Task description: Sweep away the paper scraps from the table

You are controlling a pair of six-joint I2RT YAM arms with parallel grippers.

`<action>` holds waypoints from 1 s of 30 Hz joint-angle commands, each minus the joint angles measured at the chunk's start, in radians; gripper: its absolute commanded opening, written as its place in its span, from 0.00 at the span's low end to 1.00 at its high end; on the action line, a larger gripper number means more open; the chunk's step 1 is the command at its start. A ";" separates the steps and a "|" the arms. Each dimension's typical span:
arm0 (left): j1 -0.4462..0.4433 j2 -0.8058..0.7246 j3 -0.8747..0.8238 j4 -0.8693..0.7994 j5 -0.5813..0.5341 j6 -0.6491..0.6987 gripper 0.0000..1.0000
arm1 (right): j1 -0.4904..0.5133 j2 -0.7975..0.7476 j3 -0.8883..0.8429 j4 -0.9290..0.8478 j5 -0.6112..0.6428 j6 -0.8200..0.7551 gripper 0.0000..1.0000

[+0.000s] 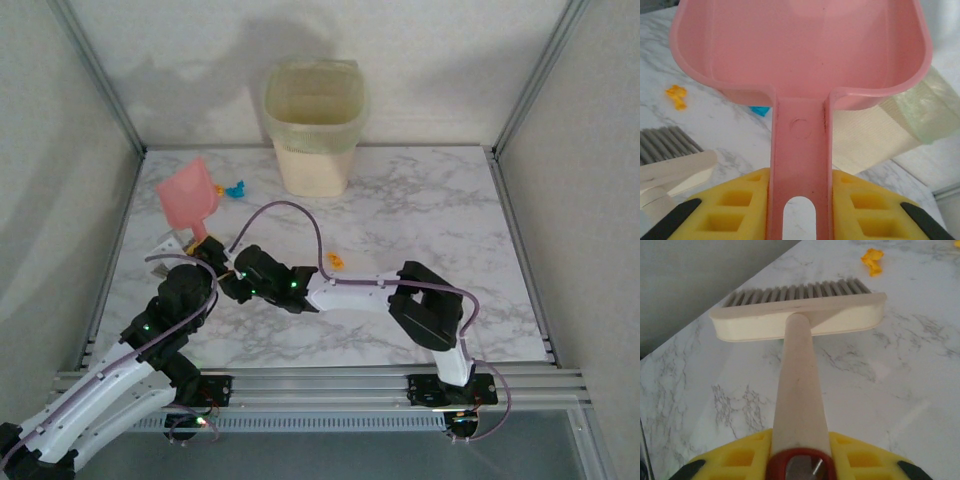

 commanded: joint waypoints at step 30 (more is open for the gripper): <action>-0.006 -0.029 -0.043 -0.003 -0.017 -0.070 0.00 | 0.021 -0.291 -0.424 -0.093 0.305 -0.025 0.00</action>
